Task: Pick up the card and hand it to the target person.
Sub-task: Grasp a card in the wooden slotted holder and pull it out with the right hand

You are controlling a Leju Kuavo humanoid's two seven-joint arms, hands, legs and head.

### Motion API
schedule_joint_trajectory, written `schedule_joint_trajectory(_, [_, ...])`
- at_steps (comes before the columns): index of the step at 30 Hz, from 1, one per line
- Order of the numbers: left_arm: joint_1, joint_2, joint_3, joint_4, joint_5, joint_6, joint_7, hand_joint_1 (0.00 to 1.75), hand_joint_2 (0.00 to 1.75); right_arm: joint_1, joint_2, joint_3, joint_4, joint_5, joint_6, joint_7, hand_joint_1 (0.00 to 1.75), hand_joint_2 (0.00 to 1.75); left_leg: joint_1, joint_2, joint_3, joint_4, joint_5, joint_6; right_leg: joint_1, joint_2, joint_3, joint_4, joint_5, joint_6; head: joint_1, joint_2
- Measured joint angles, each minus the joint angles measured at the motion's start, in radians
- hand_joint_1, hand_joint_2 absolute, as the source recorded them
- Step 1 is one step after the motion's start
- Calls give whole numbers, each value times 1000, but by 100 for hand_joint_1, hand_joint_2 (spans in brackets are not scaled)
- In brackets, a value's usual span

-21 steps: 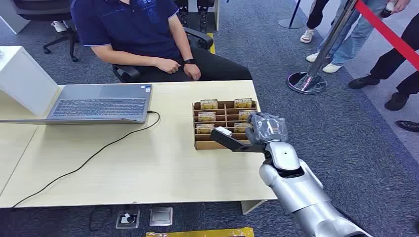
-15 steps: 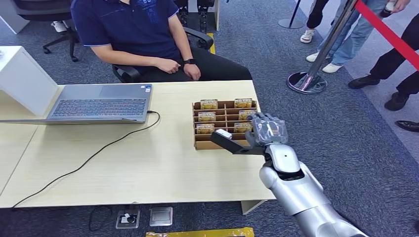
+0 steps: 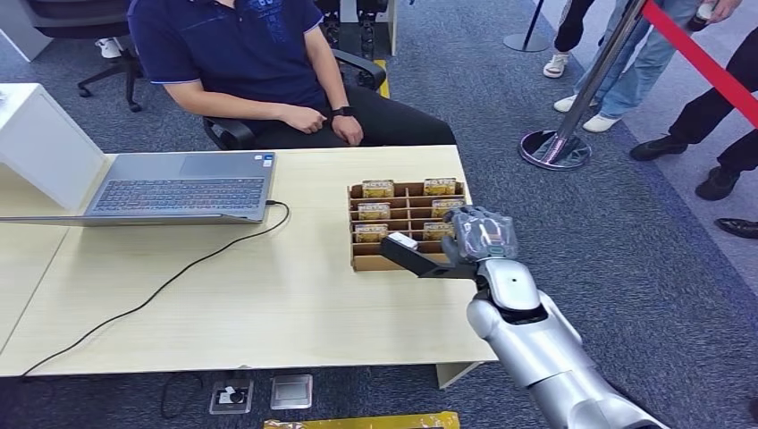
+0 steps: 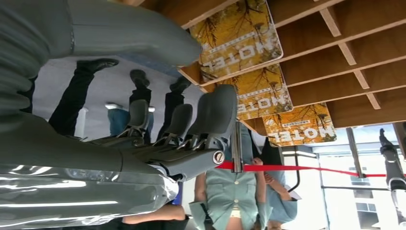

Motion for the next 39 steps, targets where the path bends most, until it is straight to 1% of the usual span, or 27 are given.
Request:
schedule_joint_trajectory(3, [0, 0, 0, 0, 6, 0, 0, 0, 0, -19, 7, 0, 22, 0, -8, -5, 105, 175, 0, 0, 0, 0, 0, 0, 0, 0, 0, 0, 0, 0, 0, 0])
schedule_joint_trajectory(11, [1, -1, 0, 0, 15, 9, -10, 0, 0, -56, 22, 0, 87, 1, -36, -17, 104, 175, 0, 0, 0, 0, 0, 0, 0, 0, 0, 0, 0, 0, 0, 0])
schedule_joint_trajectory(14, [2, -1, 0, 0, 16, 11, -15, 0, 0, -65, 26, 0, 105, 1, -37, -18, 98, 175, 0, 0, 0, 0, 0, 0, 0, 0, 0, 0, 0, 0, 0, 0])
schedule_joint_trajectory(16, [2, -2, 0, 0, 16, 11, -16, 0, 0, -70, 27, 0, 115, 1, -39, -18, 87, 175, 0, 0, 0, 0, 0, 0, 0, 0, 0, 0, 0, 0, 0, 0])
schedule_joint_trajectory(18, [3, -3, 0, 0, 16, 11, -16, 0, 0, -73, 27, 0, 123, 1, -40, -17, 80, 175, 0, 0, 0, 0, 0, 0, 0, 0, 0, 0, 0, 0, 0, 0])
schedule_joint_trajectory(22, [3, -4, 0, 0, 16, 10, -16, 0, 0, -74, 27, 0, 136, 6, -41, -11, 80, 175, 0, 0, 0, 0, 0, 0, 0, 0, 0, 0, 0, 0, 0, 0])
schedule_joint_trajectory(26, [3, -5, 0, 0, 16, 8, -16, 0, 0, -74, 26, 0, 147, 16, -41, -6, 72, 175, 0, 0, 0, 0, 0, 0, 0, 0, 0, 0, 0, 0, 0, 0])
schedule_joint_trajectory(31, [3, -5, 0, 1, 16, 5, -17, 0, 0, -74, 27, 0, 157, 19, -41, -1, 78, 175, 0, 0, 0, 0, 0, 0, 0, 0, 0, 0, 0, 0, 0, 0])
schedule_joint_trajectory(36, [3, -5, 0, 2, 16, 4, -18, 0, 0, -74, 27, -1, 159, 21, -35, 1, 79, 175, 0, 0, 0, 0, 0, 0, 0, 0, 0, 0, 0, 0, 0, 0])
schedule_joint_trajectory(39, [3, -5, 0, 2, 16, 4, -19, 0, 0, -75, 27, -1, 162, 25, -34, 2, 89, 175, 0, 0, 0, 0, 0, 0, 0, 0, 0, 0, 0, 0, 0, 0])
